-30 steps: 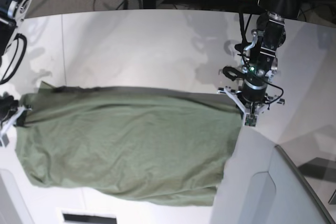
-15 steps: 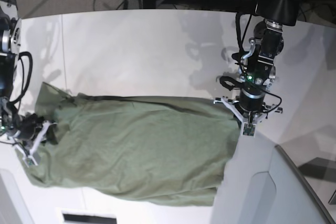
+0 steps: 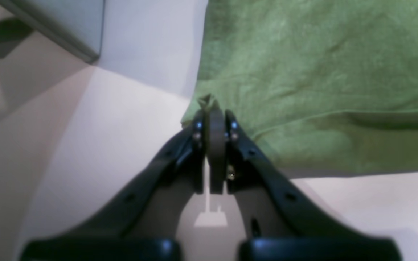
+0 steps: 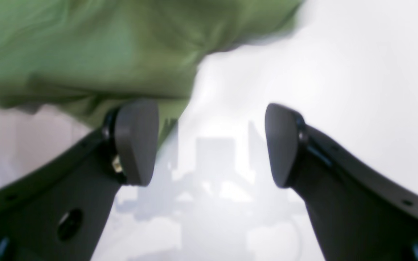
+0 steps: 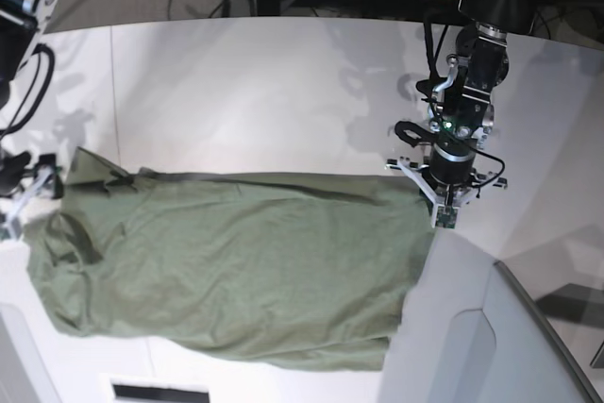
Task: Layout the t-shirt on the table in an organized manner, then fold the t-shirt properly
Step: 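Lay the shirt flat on the table, dragging it with both grippers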
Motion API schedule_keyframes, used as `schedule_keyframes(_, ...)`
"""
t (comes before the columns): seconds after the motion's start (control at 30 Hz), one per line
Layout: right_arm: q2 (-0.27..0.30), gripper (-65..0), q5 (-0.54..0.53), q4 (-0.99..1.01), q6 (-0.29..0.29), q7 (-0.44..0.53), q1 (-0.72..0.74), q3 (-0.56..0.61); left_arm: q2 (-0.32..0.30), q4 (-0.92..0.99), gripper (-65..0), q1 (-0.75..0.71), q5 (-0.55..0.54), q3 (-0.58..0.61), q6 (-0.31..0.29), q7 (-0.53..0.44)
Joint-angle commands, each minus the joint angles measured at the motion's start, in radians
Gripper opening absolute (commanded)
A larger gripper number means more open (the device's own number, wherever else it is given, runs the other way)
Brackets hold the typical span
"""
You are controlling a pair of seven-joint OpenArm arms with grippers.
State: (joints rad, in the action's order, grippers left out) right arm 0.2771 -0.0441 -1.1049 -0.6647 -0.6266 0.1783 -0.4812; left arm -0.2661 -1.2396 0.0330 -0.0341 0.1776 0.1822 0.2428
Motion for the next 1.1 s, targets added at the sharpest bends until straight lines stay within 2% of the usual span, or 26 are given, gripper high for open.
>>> schedule_keyframes(0.0,0.014,-23.0,-0.015,-0.007,0.001,0.02,0.017,-0.004,-0.006,-0.016,-65.0,0.017,0.004,-0.005,0.004,-0.026)
schedule_keyframes(0.23,-0.009,-23.0,-0.015,0.116,0.001,0.021,0.043,-0.009,-0.006,-0.018,-65.0,0.017,0.004,-0.005,0.004,-0.026)
schedule_keyframes(0.63,-0.012,-24.2,-0.015,0.312,0.001,0.144,0.068,-0.004,-0.009,-0.018,-65.0,0.018,0.004,-0.005,0.004,-0.026)
schedule_keyframes(0.7,-0.012,-29.9,-0.015,0.311,0.001,0.144,0.068,-0.004,-0.009,-0.018,-65.0,0.018,0.004,-0.005,0.004,-0.026)
schedule_keyframes(0.73,-0.012,-37.8,-0.015,0.311,0.001,0.144,0.068,-0.004,-0.009,-0.018,-65.0,0.018,0.004,-0.005,0.004,-0.026)
schedule_keyframes(0.8,-0.012,-59.7,-0.015,0.311,0.001,0.141,0.068,-0.007,-0.008,-0.018,-65.0,0.018,0.004,-0.005,0.004,-0.026)
schedule_keyframes(0.83,-0.012,-65.0,-0.015,0.306,0.001,0.141,0.066,-0.009,-0.008,-0.018,-65.0,0.018,0.004,-0.005,0.004,-0.026)
schedule_keyframes(0.9,-0.012,-63.2,-0.015,0.303,0.001,0.141,0.063,-0.011,-0.008,-0.018,-65.0,0.018,0.004,-0.005,0.004,-0.026)
schedule_keyframes(1.07,-0.012,-65.0,-0.018,0.246,0.001,0.126,0.02,-0.012,-0.008,-0.018,-65.0,0.018,0.004,-0.005,0.004,-0.024)
